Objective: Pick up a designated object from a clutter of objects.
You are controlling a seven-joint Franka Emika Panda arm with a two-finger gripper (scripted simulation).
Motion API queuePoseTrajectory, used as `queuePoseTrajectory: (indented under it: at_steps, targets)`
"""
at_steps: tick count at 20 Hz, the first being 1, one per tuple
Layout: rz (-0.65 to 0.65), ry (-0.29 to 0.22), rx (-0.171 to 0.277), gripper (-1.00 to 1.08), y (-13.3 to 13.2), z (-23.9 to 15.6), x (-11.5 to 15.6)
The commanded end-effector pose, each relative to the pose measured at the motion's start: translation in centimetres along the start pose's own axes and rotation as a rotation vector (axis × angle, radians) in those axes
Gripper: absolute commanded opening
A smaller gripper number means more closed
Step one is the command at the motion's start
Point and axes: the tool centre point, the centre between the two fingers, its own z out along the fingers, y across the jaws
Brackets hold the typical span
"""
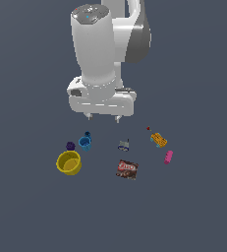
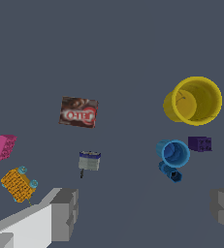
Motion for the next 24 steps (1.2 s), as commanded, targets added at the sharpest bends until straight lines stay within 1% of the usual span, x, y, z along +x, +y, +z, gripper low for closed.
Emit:
queuePoseTrajectory:
  at_steps: [1, 8, 13, 18, 24]
  targets:
    - [0.050, -0.002, 0.000, 1.00, 1.4, 2.2, -0.2]
    - [0.214, -0.005, -0.007, 1.00, 5.9, 9.0, -2.0]
    - [0.315, -0.006, -0.017, 1.00, 8.6, 12.8, -3.7]
    - [0.384, -0.007, -0.026, 1.00, 10.4, 15.3, -5.3]
    - [0.428, -0.006, -0.033, 1.00, 11.5, 16.8, -6.3]
